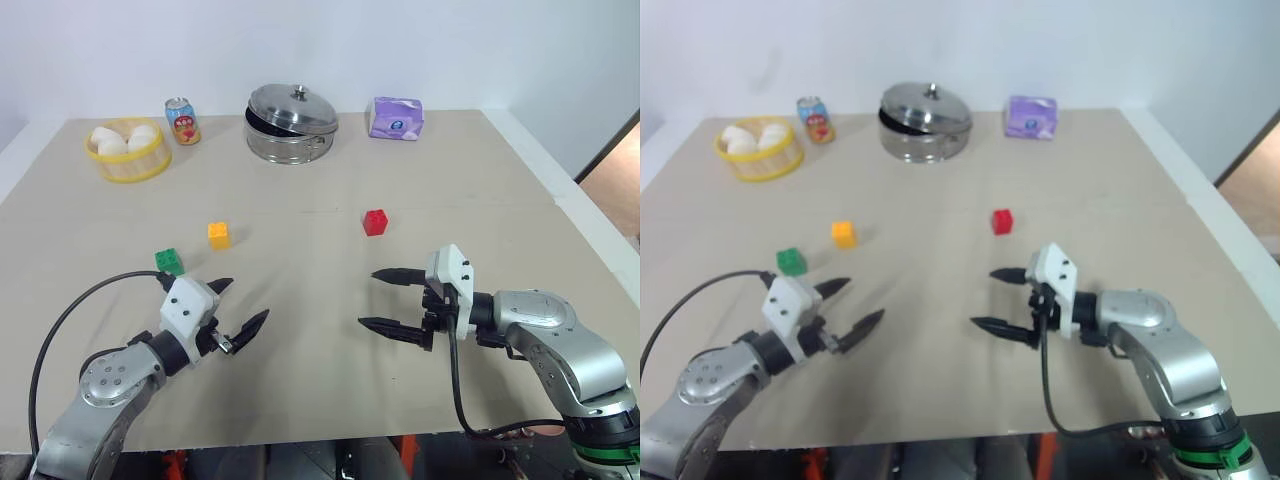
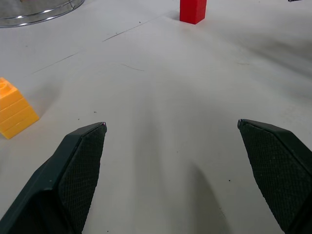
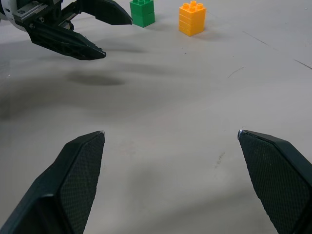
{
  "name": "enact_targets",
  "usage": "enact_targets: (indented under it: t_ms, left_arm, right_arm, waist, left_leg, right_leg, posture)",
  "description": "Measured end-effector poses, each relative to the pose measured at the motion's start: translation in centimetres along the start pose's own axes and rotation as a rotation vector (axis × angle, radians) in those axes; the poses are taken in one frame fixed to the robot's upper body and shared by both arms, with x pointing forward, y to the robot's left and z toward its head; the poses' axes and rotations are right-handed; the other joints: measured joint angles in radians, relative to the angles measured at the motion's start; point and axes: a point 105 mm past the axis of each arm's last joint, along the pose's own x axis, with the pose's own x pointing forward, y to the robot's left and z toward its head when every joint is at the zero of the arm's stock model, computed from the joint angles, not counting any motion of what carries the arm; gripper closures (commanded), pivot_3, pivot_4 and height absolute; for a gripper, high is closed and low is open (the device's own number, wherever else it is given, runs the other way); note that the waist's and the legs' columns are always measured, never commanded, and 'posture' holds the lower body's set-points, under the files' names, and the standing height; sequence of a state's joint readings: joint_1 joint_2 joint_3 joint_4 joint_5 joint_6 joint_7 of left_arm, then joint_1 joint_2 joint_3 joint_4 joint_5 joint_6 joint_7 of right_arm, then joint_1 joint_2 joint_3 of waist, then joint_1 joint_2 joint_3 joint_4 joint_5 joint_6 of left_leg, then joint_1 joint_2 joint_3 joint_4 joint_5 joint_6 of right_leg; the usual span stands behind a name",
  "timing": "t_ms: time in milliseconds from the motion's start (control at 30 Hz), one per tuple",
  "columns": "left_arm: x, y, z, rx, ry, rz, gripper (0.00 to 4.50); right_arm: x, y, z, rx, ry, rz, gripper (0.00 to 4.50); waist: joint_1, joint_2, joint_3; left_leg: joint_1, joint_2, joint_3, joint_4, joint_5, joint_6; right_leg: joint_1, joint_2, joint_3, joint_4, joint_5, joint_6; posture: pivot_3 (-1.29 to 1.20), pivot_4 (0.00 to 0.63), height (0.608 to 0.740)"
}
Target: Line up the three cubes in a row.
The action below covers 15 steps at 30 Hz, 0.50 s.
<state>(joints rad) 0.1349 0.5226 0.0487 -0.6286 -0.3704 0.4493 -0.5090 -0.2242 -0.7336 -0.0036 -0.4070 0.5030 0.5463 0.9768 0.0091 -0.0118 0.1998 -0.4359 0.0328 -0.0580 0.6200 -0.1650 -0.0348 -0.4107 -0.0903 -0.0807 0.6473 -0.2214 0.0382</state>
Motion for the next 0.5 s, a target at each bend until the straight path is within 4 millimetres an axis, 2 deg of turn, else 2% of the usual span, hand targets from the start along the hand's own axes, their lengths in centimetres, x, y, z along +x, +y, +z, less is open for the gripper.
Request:
enact_targets:
  t_ms: [500]
  left_arm:
    - [0.33, -0.09, 0.41, -0.029, -0.068, -0.010, 0.04]
  right_arm:
    - [0.24, -0.79, -0.02, 0.000, -0.028, -0.095, 0.00]
  waist:
    - [0.000, 0.000, 0.000]
  left_leg:
    - [0.000, 0.000, 0.000, 0.000, 0.000, 0.000]
  right_leg:
    - [0.000, 0.000, 0.000, 0.000, 0.000, 0.000]
  posture:
    - [0.00, 0.150, 0.740]
